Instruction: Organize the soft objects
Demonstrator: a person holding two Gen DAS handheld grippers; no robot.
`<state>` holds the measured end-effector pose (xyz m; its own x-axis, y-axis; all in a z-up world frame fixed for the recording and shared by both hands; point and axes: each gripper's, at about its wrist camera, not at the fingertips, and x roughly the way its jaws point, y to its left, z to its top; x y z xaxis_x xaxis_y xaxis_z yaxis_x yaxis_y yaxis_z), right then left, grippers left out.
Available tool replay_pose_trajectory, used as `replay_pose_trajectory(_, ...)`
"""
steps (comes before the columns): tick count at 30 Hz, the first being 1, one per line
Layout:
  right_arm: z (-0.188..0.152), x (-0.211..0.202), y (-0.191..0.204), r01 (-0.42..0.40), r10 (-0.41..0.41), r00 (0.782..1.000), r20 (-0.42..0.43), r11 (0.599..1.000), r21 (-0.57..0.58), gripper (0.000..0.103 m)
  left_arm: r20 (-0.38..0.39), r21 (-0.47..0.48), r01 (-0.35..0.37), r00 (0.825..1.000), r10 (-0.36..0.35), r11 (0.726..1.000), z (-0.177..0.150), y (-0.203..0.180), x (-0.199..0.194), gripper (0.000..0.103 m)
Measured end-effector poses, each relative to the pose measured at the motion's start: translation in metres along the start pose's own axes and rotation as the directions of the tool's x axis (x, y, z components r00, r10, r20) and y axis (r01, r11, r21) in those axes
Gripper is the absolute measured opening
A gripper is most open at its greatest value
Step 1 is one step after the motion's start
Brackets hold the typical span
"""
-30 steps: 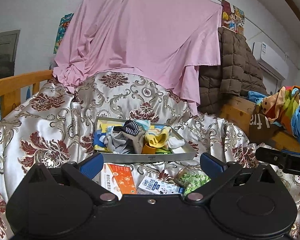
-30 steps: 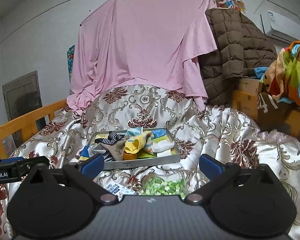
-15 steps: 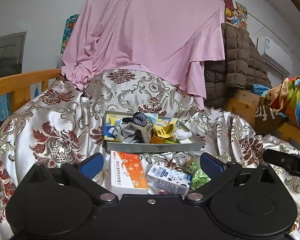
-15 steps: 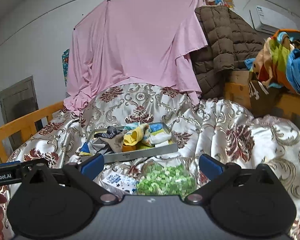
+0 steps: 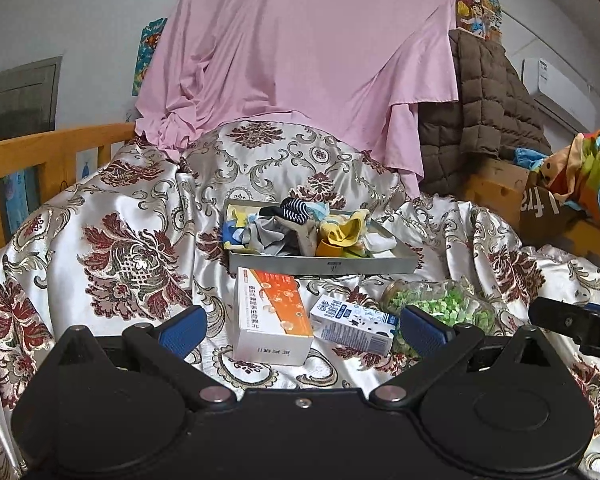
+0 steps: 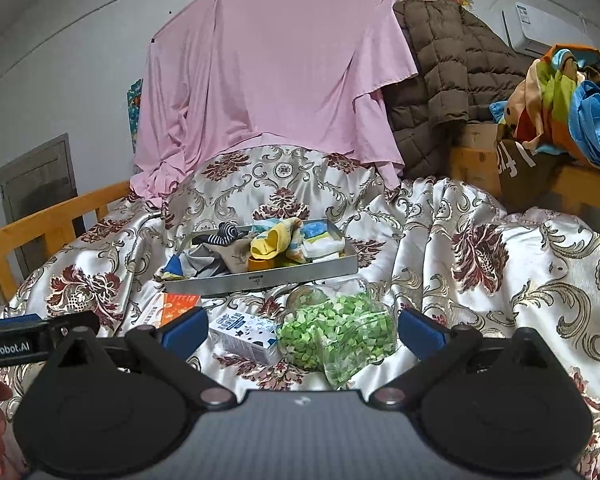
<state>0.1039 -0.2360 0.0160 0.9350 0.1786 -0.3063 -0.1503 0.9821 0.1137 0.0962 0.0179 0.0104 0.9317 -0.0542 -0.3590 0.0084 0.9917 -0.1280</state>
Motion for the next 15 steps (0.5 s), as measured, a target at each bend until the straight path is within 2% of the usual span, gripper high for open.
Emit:
replay_pose_trajectory(9, -0.011, -0.001, 0.004, 0.002, -0.002, 1.000, -0.025, 1.000, 0.010, 0.103, 0.012, 0.016, -0.010, 1.000, 0.010, 1.000, -0.008, -0.002, -0.004, 0.102)
replay_pose_trajectory(15, -0.019, 0.002, 0.003, 0.019, -0.018, 0.999, -0.046, 1.000, 0.014, 0.103, -0.019, 0.014, -0.026, 0.999, 0.027, 1.000, -0.018, -0.001, -0.002, 0.102)
